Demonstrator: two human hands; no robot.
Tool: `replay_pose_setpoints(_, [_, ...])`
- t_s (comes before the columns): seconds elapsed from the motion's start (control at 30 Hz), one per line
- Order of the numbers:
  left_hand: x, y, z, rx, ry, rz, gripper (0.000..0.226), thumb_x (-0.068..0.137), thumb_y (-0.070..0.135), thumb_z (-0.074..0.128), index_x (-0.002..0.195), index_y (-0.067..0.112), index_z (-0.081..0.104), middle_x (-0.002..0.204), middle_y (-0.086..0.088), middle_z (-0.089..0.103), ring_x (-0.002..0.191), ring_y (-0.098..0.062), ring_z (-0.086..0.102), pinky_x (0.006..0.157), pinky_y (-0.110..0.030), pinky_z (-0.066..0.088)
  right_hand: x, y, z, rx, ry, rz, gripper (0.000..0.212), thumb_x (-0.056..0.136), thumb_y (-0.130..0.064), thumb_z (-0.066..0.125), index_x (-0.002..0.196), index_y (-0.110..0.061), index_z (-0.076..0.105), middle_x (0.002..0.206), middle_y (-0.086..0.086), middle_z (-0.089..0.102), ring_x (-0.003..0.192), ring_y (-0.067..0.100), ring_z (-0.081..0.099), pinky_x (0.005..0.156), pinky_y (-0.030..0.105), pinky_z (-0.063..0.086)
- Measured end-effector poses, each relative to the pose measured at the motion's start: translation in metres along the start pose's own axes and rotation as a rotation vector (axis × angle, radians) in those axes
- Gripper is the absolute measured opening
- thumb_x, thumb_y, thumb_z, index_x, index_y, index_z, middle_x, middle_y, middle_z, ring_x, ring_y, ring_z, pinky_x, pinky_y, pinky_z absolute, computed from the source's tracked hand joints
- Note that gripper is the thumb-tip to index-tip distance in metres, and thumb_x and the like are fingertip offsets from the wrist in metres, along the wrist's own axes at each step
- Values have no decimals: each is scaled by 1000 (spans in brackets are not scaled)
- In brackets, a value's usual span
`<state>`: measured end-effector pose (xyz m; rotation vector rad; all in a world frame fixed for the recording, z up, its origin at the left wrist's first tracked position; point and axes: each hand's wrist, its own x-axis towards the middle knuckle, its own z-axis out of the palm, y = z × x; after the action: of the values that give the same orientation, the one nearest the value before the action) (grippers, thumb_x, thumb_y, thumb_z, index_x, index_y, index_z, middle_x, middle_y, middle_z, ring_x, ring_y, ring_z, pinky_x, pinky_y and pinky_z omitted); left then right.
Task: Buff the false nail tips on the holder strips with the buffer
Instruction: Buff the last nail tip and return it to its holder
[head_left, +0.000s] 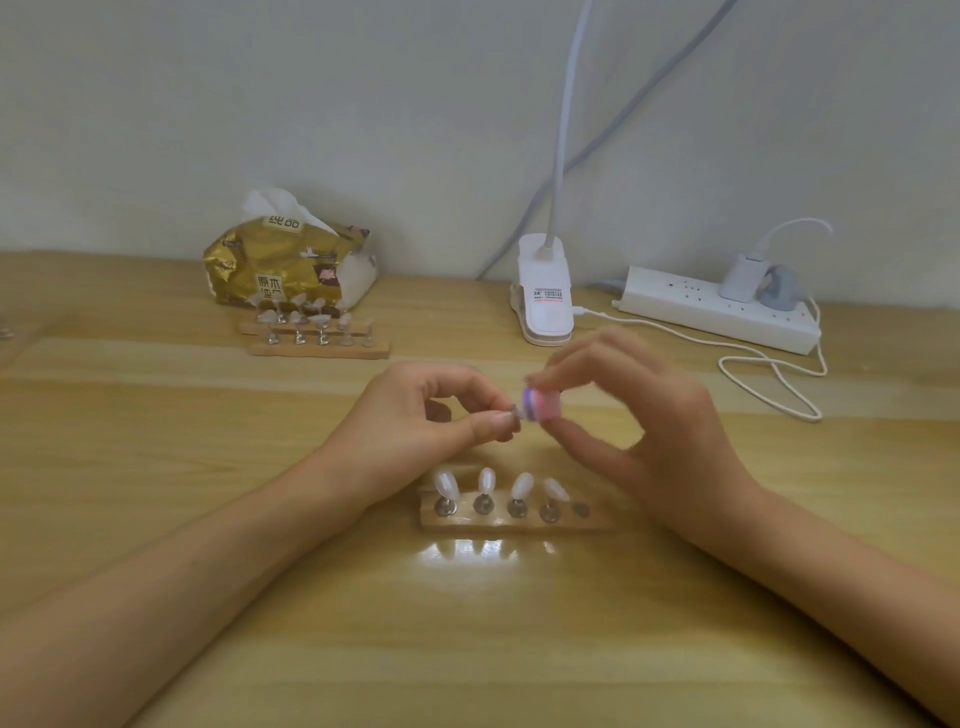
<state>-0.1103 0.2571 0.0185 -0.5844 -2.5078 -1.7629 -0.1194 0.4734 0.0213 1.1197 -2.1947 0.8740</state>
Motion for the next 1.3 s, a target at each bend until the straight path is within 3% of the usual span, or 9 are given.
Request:
replay_pose_setpoints(0.13, [0, -1, -1, -19, -13, 12, 7, 82, 25, 75, 76, 29, 75, 80, 8, 74, 50, -5, 38, 52, -9, 36, -3, 8, 1, -10, -107, 165, 6, 91, -8, 73, 93, -13, 69, 97, -4, 65, 90, 15, 67, 77, 41, 54])
replay_pose_setpoints(0.23, [-1, 1, -1, -84, -30, 30, 8, 77, 36, 73, 80, 29, 76, 86, 6, 76, 54, -12, 44, 49, -13, 40, -4, 14, -8, -11, -75, 182, 6, 93, -18, 72, 98, -16, 72, 95, -6, 66, 87, 13, 66, 77, 34, 54])
replay_pose_setpoints(0.37, [-2, 0, -4, -217, -49, 61, 18, 81, 30, 68, 89, 17, 77, 93, 0, 77, 44, -7, 48, 49, -14, 44, -4, 16, -9, -114, -255, 244, 28, 87, -22, 78, 114, -22, 73, 108, -10, 65, 100, 11, 64, 86, 31, 51])
replay_pose_setpoints(0.47, [-1, -2, -4, -218, -63, 89, 19, 90, 26, 61, 95, 13, 74, 99, 2, 76, 49, -11, 53, 58, -16, 48, 7, 8, -17, -32, -126, 199, 38, 85, -29, 74, 123, -24, 68, 114, -4, 64, 108, 13, 61, 94, 25, 47])
replay_pose_setpoints(0.67, [1, -2, -7, -223, -103, 117, 14, 93, 33, 58, 89, 29, 71, 91, 12, 69, 53, -8, 50, 60, -14, 44, 38, -14, -14, 175, -211, 98, 29, 82, -11, 80, 109, -16, 75, 92, -1, 63, 82, 18, 64, 71, 29, 55])
replay_pose_setpoints(0.83, [1, -2, -8, -347, -92, 109, 15, 87, 29, 61, 94, 20, 70, 84, -3, 74, 49, -7, 43, 50, -14, 40, 46, -19, -10, 179, -172, 141, 20, 78, -3, 81, 97, -11, 77, 88, 1, 62, 75, 16, 65, 66, 30, 56])
replay_pose_setpoints(0.97, [0, -1, -8, -364, -91, 111, 17, 84, 28, 63, 94, 15, 67, 82, -4, 75, 48, -3, 46, 48, -13, 38, 47, -22, -12, 271, -195, 268, 22, 77, -9, 81, 97, -14, 77, 88, 4, 65, 83, 18, 69, 64, 26, 57])
replay_pose_setpoints(1.1, [0, 0, -6, -361, -98, 106, 15, 82, 26, 65, 91, 14, 64, 82, -3, 76, 51, 1, 54, 48, -13, 40, 44, -27, -16, 311, -213, 311, 21, 77, -19, 78, 96, -10, 77, 88, 1, 69, 84, 19, 70, 61, 39, 60])
replay_pose_setpoints(1.3, [0, 1, -4, -298, -61, 35, 32, 88, 43, 52, 100, 17, 65, 94, 5, 76, 56, -10, 58, 58, -14, 48, 33, -30, -27, 285, -197, 416, 19, 74, -25, 79, 90, -15, 78, 84, -3, 75, 82, 12, 71, 59, 25, 56])
